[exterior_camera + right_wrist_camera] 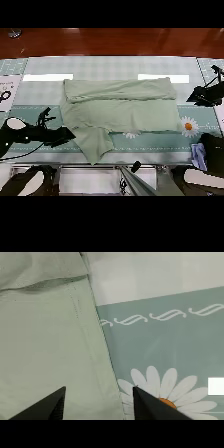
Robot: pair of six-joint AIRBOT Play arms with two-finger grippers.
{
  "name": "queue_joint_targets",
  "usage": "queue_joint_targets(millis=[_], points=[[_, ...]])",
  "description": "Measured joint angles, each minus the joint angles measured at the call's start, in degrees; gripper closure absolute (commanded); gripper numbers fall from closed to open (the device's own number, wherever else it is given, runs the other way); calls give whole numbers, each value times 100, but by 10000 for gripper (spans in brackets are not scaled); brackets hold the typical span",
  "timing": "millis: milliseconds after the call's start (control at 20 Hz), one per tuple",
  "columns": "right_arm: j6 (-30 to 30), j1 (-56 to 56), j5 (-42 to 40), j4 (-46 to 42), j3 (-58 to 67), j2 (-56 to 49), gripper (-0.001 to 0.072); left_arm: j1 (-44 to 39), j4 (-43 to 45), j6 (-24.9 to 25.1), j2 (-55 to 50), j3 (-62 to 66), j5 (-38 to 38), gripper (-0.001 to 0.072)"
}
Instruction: Fold the shirts.
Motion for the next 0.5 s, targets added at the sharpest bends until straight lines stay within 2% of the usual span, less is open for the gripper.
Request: queue_joint_targets(millis=[100, 150, 200, 250, 300, 350, 400, 500], points=[[-7, 0, -2, 28, -4, 0, 235, -164, -234, -24, -7, -66, 295, 141], [-11, 0, -4, 28, -4, 0, 235, -278, -367, -92, -28, -83, 452, 160], [-11, 0, -9, 31, -4, 0, 236, -400, -472, -155, -66, -96, 603, 229], [-11, 0, -9, 33, -4, 0, 235, -555, -570, -197, -133, -107, 787, 230], [-11, 0, -11, 35, -4, 0, 235, -719, -684, -232, -214, -116, 960, 296], [-11, 0, -11, 35, -4, 0, 235, -907, -824, -262, -328, -118, 1147, 476], [-11, 0, -11, 37, -4, 0, 235, -1067, -844, -269, -435, -125, 1305, 697], [-22, 0, -11, 20, -7, 0, 236, -1298, -957, -297, -634, -127, 1515, 688]])
